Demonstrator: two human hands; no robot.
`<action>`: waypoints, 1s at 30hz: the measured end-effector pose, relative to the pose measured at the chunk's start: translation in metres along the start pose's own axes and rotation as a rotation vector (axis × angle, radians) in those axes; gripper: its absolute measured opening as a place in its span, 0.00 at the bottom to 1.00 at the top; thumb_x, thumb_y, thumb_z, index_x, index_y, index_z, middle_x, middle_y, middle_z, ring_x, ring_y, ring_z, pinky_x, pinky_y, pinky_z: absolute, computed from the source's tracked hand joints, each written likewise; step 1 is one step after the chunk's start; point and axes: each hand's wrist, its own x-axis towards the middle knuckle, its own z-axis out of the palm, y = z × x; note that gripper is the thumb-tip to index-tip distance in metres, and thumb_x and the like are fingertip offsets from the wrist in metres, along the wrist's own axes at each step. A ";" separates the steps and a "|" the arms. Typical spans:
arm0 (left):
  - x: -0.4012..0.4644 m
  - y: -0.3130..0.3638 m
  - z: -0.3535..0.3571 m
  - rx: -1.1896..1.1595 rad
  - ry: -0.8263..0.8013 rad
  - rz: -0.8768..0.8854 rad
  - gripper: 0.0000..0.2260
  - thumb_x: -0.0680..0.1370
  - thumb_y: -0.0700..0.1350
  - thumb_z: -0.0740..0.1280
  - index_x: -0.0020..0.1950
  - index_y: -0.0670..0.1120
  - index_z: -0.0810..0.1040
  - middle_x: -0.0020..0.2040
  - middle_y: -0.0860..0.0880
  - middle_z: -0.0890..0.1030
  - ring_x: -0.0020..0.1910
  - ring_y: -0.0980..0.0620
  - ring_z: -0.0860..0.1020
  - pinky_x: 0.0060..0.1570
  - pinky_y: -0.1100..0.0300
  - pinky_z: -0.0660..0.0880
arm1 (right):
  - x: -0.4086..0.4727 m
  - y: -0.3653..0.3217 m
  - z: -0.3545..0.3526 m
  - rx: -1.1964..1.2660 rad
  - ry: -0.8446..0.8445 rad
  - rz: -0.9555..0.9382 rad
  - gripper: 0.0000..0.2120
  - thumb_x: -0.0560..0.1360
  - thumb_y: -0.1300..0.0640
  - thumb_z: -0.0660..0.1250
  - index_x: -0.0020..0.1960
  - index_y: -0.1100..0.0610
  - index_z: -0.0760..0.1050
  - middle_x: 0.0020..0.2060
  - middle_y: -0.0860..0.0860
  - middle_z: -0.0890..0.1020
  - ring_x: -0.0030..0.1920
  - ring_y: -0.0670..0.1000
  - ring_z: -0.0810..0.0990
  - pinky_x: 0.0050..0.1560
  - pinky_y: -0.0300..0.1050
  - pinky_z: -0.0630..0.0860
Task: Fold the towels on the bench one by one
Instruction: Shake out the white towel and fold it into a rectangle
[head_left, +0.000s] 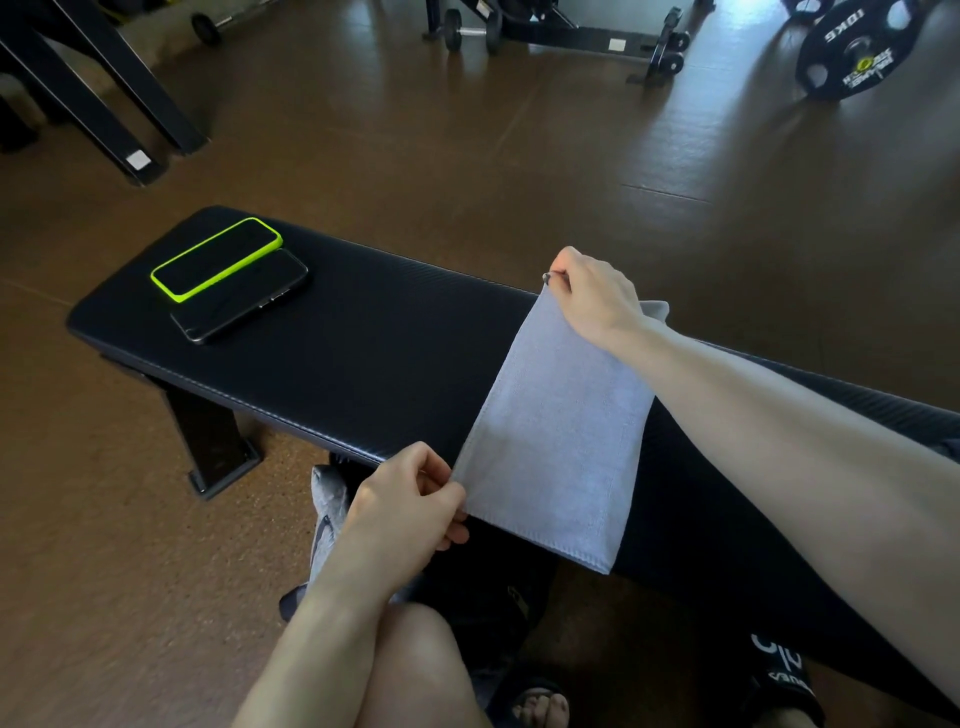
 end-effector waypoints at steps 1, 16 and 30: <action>0.000 0.000 0.000 0.012 0.003 0.002 0.03 0.75 0.35 0.65 0.45 0.42 0.76 0.34 0.47 0.84 0.32 0.50 0.85 0.34 0.57 0.79 | 0.000 -0.001 -0.001 -0.013 -0.005 0.000 0.08 0.84 0.55 0.56 0.55 0.56 0.72 0.47 0.52 0.80 0.44 0.54 0.78 0.43 0.48 0.72; -0.002 0.000 0.000 0.116 0.006 0.004 0.05 0.75 0.39 0.66 0.47 0.47 0.72 0.35 0.47 0.85 0.34 0.48 0.85 0.44 0.43 0.83 | 0.000 -0.004 -0.003 -0.128 -0.093 0.001 0.15 0.85 0.50 0.53 0.57 0.55 0.76 0.49 0.54 0.80 0.49 0.56 0.78 0.51 0.52 0.75; -0.008 0.002 0.003 0.299 0.084 0.029 0.05 0.76 0.48 0.67 0.46 0.51 0.71 0.33 0.47 0.84 0.34 0.48 0.83 0.44 0.47 0.82 | -0.111 -0.009 -0.046 -0.133 0.074 -0.108 0.16 0.82 0.52 0.60 0.65 0.58 0.74 0.59 0.56 0.78 0.63 0.60 0.74 0.65 0.53 0.67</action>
